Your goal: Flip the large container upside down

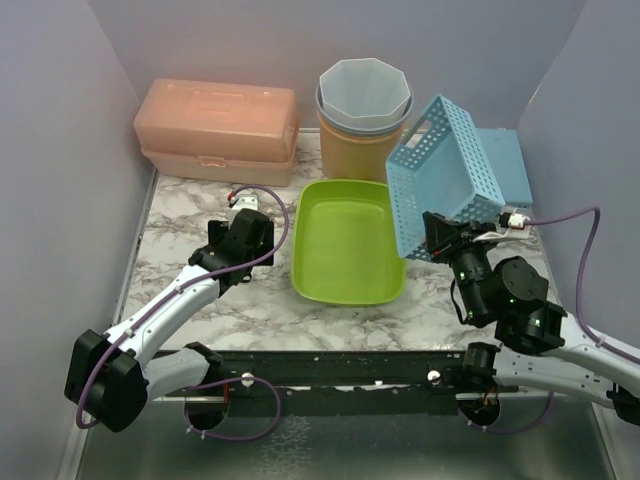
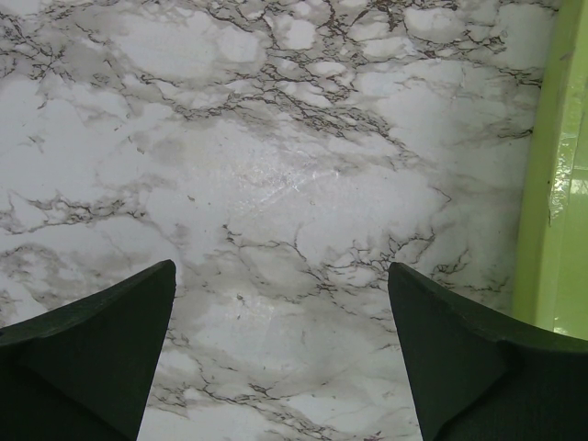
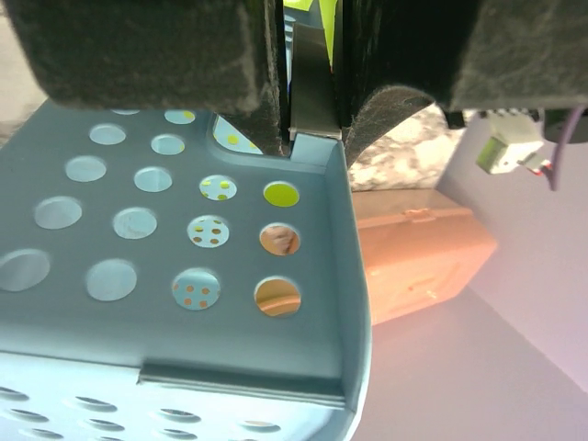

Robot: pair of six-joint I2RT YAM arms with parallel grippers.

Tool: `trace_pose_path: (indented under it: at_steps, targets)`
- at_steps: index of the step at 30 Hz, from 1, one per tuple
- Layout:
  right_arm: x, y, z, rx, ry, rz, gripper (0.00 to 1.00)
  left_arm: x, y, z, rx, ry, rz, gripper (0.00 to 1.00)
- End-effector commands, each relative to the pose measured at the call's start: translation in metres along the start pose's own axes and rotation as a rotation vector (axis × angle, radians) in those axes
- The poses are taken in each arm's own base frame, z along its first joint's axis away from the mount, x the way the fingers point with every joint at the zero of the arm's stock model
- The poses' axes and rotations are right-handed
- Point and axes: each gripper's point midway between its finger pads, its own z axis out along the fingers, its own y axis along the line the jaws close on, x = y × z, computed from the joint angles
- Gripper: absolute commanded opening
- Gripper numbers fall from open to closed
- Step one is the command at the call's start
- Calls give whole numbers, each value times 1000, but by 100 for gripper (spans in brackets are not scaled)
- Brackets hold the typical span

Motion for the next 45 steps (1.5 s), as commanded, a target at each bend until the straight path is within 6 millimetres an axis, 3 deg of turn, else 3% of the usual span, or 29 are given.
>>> trace_pose_path:
  at_steps: [1, 5, 10, 13, 20, 23, 27, 31, 36, 40, 45]
  targets:
    - [-22, -27, -11, 28, -30, -180, 1, -11, 2, -2, -8, -21, -11, 99]
    - [-18, -43, -17, 41, 12, -359, 1, -10, 0, -1, -6, -15, -6, 99]
    - [20, -76, -21, 166, 186, -675, 1, -9, 0, 0, -7, -10, -3, 99]
    - [21, -84, -23, 234, 229, -712, 1, -9, 0, 1, -7, -8, -4, 99]
    - [22, -96, -24, 239, 301, -1007, 1, -7, -3, 1, 9, 2, 3, 99]
    - [28, -93, -24, 202, 309, -977, 1, -7, -20, 0, 96, 25, -36, 99]
    - [35, -81, -24, 133, 306, -874, 1, -24, -62, -10, 286, 35, -154, 99]
    - [43, -73, -23, 71, 328, -876, 1, -32, -89, -3, 387, 36, -181, 99]
    - [58, -67, -18, 52, 357, -923, 1, -10, -119, 13, 458, 158, -143, 98]
    - [62, -58, -12, 29, 326, -875, 1, 17, -104, 34, 289, 206, -116, 95]
    - [70, -53, -10, -22, 291, -867, 1, 45, -40, 51, -42, 271, -135, 94]
